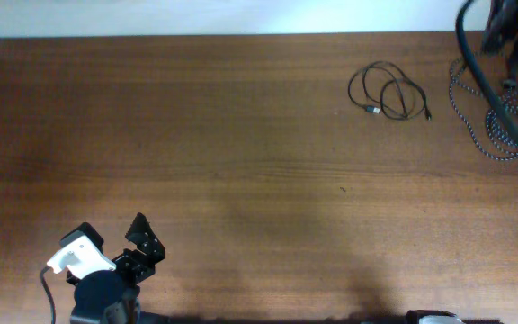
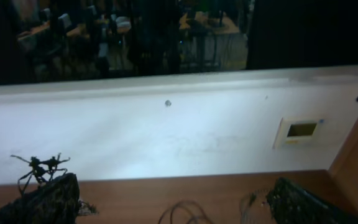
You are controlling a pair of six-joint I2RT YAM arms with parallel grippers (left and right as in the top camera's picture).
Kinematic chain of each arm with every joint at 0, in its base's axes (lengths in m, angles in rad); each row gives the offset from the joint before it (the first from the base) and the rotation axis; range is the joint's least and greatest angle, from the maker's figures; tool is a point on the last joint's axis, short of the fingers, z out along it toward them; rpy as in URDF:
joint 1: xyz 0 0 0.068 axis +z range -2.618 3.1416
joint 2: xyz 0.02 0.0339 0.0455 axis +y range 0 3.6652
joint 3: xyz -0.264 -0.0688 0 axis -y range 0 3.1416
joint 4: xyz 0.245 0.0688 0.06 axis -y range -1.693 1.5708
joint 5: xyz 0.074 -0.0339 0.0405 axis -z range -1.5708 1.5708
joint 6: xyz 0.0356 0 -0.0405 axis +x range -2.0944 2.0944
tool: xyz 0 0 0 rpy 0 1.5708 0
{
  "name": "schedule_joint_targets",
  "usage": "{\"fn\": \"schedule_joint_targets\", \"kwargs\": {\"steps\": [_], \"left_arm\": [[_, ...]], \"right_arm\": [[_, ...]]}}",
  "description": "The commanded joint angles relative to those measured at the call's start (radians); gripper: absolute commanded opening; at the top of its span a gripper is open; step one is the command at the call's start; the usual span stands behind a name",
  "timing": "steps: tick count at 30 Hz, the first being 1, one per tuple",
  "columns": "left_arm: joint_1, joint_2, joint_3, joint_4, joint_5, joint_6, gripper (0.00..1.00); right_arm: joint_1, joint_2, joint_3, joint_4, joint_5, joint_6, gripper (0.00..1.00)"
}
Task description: Untangle cables
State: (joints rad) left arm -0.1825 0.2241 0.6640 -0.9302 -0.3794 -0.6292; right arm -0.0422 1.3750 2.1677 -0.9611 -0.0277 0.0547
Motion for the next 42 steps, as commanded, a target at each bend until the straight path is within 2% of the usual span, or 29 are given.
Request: {"fn": "schedule_joint_targets", "kwargs": {"steps": [1,3,4,6,10,16,27,28,29,31,33,34,37,42], "left_arm": [[0.002,-0.003,-0.002,0.001,-0.002,-0.006,0.99],[0.002,-0.003,-0.002,0.001,-0.002,-0.006,0.99],[0.002,-0.003,-0.002,0.000,-0.002,-0.006,0.99],[0.032,-0.003,-0.025,0.000,-0.002,-0.006,0.99],[0.191,-0.010,-0.157,-0.007,-0.002,-0.006,0.99],[0.192,-0.010,-0.285,-0.044,-0.002,-0.006,0.99],[0.192,-0.010,-0.285,-0.045,-0.011,-0.006,0.99],[0.192,-0.010,-0.285,-0.014,-0.081,-0.007,0.99],[0.192,-0.010,-0.285,0.046,-0.082,-0.007,0.99],[0.192,-0.010,-0.285,0.331,-0.081,-0.007,0.99],[0.192,-0.010,-0.285,0.528,-0.081,-0.006,0.99],[0.192,-0.010,-0.285,0.558,-0.081,-0.007,0.99],[0.192,-0.010,-0.285,0.638,0.038,-0.006,0.99],[0.192,-0.010,-0.285,0.743,0.042,-0.006,0.99]], "right_arm": [[0.003,-0.184,-0.273,0.095,-0.022,0.010,0.99],[0.034,-0.357,-0.560,0.326,-0.021,0.009,0.99],[0.067,-0.393,-0.599,0.364,-0.021,0.010,0.99],[0.089,-0.427,-0.603,0.368,-0.022,0.010,0.99],[0.102,-0.477,-0.603,0.364,-0.021,0.009,0.99],[0.128,-0.520,-0.603,0.364,-0.021,0.009,0.99],[0.127,-0.572,-0.603,0.367,0.039,0.004,0.99],[0.127,-0.572,-0.603,0.367,0.040,0.004,0.99],[0.127,-0.572,-0.603,0.367,0.039,0.005,0.99],[0.127,-0.572,-0.603,0.367,0.039,0.005,0.99],[0.127,-0.572,-0.603,0.367,0.040,0.005,0.99],[0.127,-0.572,-0.603,0.367,0.040,0.004,0.99],[0.127,-0.572,-0.604,0.365,0.039,0.005,0.99],[0.127,-0.631,-0.603,0.393,0.039,0.005,0.99]]}}
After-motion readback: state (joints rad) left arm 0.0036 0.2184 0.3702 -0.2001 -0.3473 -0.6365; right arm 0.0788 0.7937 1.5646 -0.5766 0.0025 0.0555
